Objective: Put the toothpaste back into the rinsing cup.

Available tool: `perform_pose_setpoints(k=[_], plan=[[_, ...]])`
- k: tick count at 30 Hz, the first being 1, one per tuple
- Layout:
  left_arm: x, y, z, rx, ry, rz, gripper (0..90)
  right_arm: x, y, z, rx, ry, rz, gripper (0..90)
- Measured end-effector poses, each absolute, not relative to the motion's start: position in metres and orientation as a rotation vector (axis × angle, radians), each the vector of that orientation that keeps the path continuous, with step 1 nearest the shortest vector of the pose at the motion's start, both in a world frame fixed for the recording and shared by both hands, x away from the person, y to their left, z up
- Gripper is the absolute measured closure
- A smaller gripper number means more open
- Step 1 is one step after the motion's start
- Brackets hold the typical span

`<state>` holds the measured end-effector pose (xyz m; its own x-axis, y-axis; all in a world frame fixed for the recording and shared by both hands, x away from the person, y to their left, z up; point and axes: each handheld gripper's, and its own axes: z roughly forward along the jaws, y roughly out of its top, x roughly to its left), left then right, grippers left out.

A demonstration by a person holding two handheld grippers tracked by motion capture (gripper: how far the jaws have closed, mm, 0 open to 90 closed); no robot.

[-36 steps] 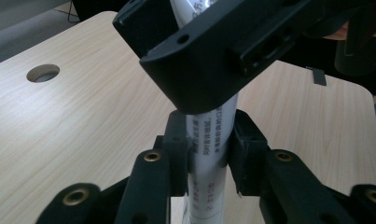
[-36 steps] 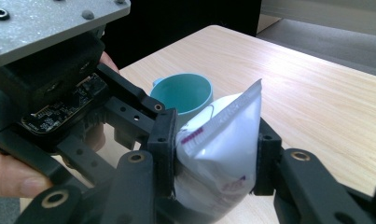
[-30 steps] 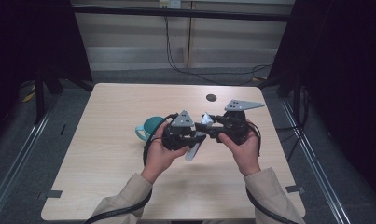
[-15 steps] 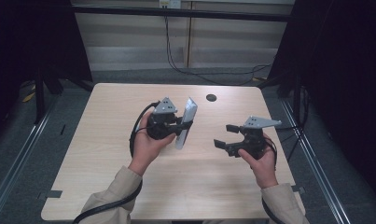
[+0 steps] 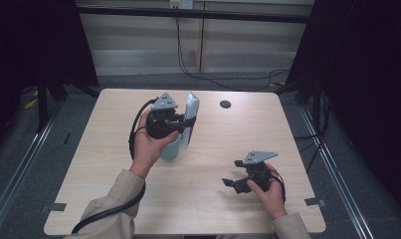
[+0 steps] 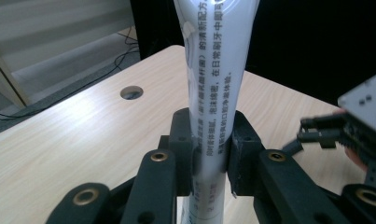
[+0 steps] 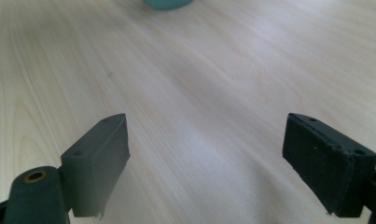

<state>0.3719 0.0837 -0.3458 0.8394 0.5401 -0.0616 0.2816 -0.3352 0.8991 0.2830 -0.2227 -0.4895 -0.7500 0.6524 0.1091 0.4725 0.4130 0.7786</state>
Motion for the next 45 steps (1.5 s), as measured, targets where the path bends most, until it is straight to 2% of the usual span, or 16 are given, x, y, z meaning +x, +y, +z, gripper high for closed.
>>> perform_pose_setpoints(k=[8, 28, 45], plan=[[0.382, 0.093, -0.336, 1.896, 0.643, 0.334, 75.2, 0.274, -0.217, -0.509, 0.961, 2.522, 1.120, 14.0], [0.396, 0.113, -0.338, 1.849, 0.722, 0.397, 75.1, 0.273, -0.217, -0.511, 0.932, 2.515, 1.097, 14.0], [0.396, 0.123, -0.385, 1.889, 0.823, 0.408, 74.9, 0.273, -0.217, -0.511, 0.931, 2.514, 1.097, 14.0]])
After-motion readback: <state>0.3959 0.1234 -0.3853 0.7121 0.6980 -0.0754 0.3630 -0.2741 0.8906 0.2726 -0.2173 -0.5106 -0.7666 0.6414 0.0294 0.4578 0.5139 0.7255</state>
